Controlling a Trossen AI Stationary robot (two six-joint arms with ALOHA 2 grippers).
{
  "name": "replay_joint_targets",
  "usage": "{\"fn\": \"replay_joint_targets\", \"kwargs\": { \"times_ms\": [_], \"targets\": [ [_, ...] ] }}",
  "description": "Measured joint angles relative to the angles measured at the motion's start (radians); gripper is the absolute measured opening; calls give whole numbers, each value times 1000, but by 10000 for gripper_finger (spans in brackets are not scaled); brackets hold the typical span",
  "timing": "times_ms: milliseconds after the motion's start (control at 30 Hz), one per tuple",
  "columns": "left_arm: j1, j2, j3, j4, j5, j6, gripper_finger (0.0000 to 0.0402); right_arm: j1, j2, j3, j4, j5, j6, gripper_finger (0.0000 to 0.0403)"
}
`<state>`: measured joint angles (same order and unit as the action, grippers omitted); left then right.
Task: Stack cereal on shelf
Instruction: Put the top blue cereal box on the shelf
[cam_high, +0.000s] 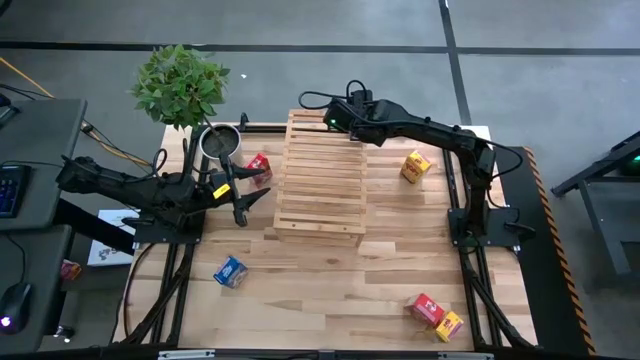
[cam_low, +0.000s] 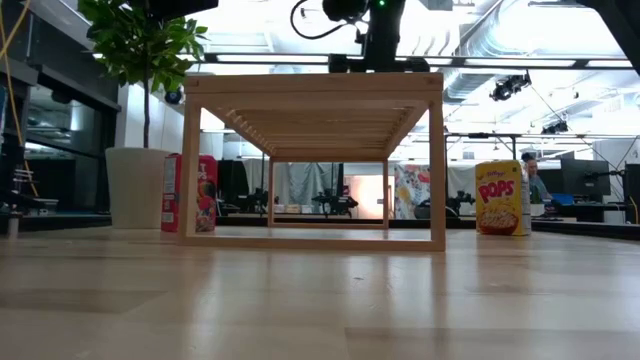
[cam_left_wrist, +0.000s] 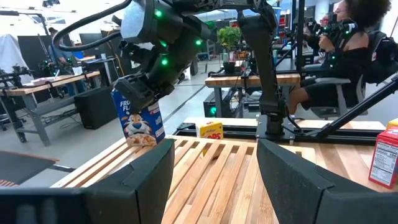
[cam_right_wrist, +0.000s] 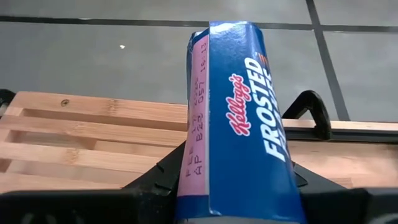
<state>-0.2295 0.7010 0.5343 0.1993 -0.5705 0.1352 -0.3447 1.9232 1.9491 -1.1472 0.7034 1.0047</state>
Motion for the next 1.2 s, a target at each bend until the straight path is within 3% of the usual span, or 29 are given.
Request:
{"fn": "replay_joint_targets", "kwargs": {
  "times_ms": [667,1000,1200],
  "targets": [
    [0,0,0,0,0,0,221,11,2,0,9,-3,7,133],
    [0,0,0,0,0,0,221,28,2,-2,6,31,-17,213],
    [0,0,0,0,-1,0,221,27,1,-2,6,41,-20,229]
  ]
}}
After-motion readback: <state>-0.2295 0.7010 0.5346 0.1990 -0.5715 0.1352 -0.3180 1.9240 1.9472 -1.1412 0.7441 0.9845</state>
